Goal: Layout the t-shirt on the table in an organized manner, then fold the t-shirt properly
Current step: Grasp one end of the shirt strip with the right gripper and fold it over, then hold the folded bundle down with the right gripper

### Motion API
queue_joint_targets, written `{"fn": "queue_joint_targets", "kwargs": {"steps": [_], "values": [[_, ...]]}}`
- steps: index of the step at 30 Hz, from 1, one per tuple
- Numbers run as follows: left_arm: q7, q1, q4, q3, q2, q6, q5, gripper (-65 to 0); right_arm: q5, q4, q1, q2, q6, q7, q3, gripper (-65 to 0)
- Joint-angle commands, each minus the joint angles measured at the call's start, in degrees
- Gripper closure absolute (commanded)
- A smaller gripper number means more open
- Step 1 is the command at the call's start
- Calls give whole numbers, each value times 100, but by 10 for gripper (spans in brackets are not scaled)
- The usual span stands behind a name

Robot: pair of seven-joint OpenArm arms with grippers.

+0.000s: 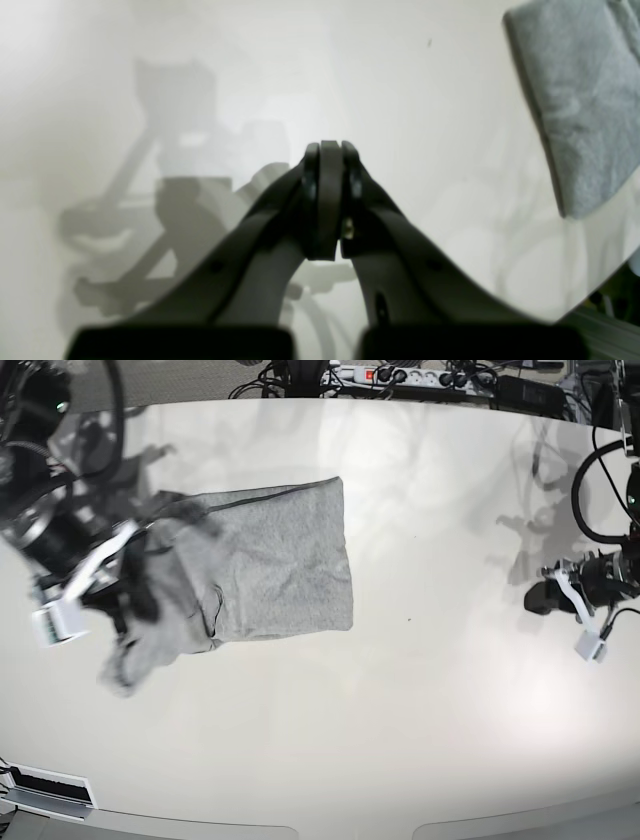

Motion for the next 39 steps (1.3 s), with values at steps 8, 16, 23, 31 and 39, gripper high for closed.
{"fn": "queue_joint_targets", "kwargs": {"steps": [8,16,23,31,39], "values": [[-101,-116,81,-44,33,-26,-120,-6,-175,101,28,-841,245,203,-1825,0],[-103,-118,81,-44,28,-24,-118,-6,-1639,-291,28,-1067,166,1191,-3128,0],[4,-127,81,-44,13,-114,-361,-6,-1685,-330,470,-1064,264,1320,-3373,-486],[1314,-151,85,-44,-120,-591,-2124,0,-1519,199,1047,-1027,279,225,-3314,-465],[1523,-149,87,-42,-111,-591,-2645,0,-2302,-284,1134,-715,7,726,-3152,-19]]}}
